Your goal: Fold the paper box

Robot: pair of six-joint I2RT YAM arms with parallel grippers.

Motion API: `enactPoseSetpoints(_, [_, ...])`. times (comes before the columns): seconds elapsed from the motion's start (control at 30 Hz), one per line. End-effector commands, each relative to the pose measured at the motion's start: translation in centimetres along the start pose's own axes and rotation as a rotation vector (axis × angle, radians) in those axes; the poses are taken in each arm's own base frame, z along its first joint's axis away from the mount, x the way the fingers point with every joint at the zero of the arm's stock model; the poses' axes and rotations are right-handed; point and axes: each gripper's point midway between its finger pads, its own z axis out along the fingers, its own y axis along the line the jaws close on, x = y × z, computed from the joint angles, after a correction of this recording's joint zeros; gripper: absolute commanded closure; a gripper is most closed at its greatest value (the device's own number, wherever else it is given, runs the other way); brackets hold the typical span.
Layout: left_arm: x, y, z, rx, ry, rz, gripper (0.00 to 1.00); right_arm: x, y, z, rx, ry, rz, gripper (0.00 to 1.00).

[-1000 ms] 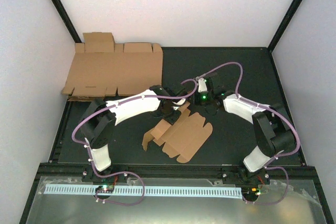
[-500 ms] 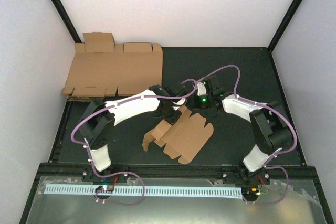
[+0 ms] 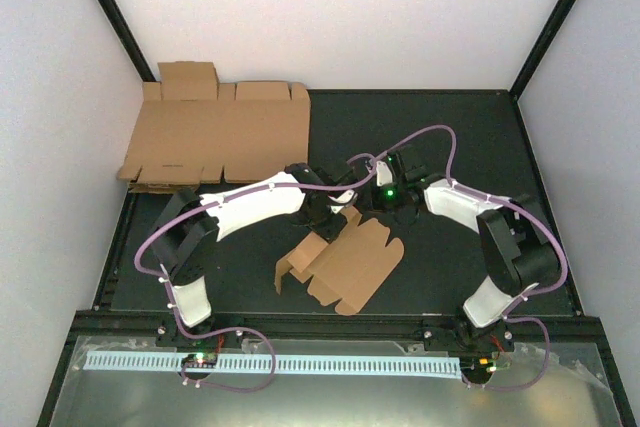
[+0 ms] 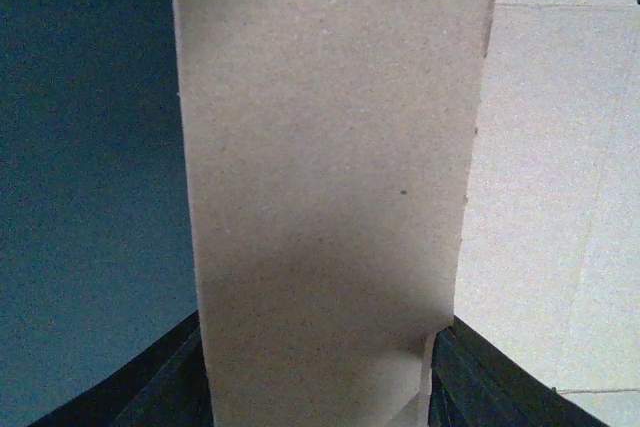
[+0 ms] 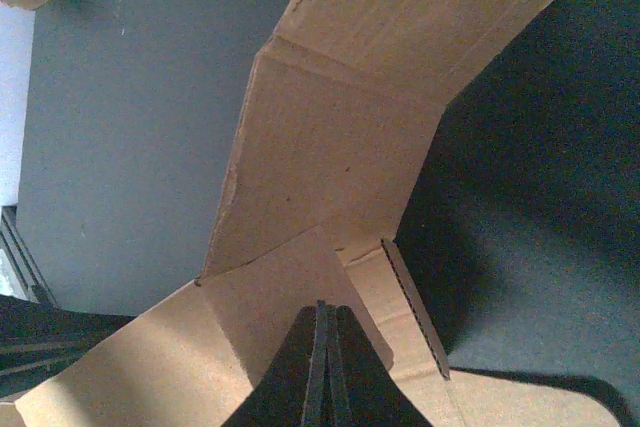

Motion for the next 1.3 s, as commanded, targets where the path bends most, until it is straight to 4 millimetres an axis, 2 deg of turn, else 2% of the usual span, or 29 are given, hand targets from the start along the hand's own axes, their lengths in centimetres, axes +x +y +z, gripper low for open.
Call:
enactPoseSetpoints(0.0, [-2.5, -0.8, -1.9, 0.033, -0.108, 0.010, 0.46, 0.4, 1.1, -0.9, 0.010, 0.032, -0.024, 0.98])
enactPoseSetpoints(0.3, [-2.2, -1.7, -1.9, 0.089, -0.096, 0.033, 0.45, 0.3, 1.7, -1.9, 0.030, 0.066, -0.042, 0.98])
enactPoseSetpoints(0.67, [-2.3, -2.0, -2.1, 0.117, -0.082, 0.051, 0.44, 0.3, 0.5, -2.0, 0.116, 0.103, -0.048, 0.98])
enactPoseSetpoints(1.0, [-2.3, -2.2, -2.0, 0.128, -0.080, 0.053, 0.49, 1.5, 0.2, -1.8, 0.111, 0.150, -0.031, 0.98])
enactPoseSetpoints(1.27, [-2.2, -2.0, -1.7, 0.113, -0.074, 0.047, 0.50, 2.5, 1.4, -1.7, 0.029, 0.178, -0.013, 0.98])
